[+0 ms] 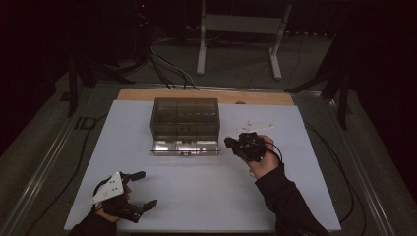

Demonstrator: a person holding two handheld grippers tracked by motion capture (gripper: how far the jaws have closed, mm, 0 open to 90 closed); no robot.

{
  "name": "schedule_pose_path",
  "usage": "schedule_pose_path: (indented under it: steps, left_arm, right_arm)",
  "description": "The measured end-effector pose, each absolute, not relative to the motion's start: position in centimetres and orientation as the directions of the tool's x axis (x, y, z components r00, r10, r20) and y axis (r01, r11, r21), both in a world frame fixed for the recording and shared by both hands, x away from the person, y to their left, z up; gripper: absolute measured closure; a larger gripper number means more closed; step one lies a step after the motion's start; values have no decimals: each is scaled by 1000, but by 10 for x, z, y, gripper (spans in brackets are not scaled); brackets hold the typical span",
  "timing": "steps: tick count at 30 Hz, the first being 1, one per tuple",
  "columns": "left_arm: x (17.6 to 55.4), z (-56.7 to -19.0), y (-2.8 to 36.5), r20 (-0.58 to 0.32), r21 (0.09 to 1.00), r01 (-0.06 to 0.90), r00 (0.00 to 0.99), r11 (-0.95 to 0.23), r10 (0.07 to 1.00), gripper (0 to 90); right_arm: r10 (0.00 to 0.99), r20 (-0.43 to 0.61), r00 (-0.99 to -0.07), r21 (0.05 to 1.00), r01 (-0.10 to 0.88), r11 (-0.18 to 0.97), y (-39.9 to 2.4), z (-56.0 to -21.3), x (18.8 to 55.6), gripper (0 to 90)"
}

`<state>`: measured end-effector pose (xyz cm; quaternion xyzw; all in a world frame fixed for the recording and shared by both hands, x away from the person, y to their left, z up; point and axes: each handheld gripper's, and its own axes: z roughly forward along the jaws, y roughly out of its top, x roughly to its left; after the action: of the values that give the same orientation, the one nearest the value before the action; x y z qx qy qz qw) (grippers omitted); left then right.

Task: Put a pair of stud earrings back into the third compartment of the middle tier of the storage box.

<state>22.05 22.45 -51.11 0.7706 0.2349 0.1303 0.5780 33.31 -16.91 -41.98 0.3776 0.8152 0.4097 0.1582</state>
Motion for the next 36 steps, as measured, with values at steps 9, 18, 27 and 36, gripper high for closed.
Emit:
schedule_pose_path:
  steps: [9, 18, 27, 36]
  left_arm:
    - [220, -511, 225, -72, 954, 210, 854, -215, 515, 7]
    - [220, -510, 225, -69, 953, 208, 856, -219, 513, 7]
    - [219, -510, 226, -71, 954, 208, 854, -214, 515, 7]
    - [220, -510, 226, -69, 954, 208, 854, -216, 515, 7]
  right_arm:
    - [729, 44, -683, 790, 470, 393, -154, -415, 342, 863]
    - [709, 35, -704, 780, 463, 421, -139, -416, 349, 863]
    - [700, 45, -713, 767, 474, 433, -128, -423, 359, 863]
    - [699, 61, -712, 740, 502, 447, -117, -439, 372, 863]
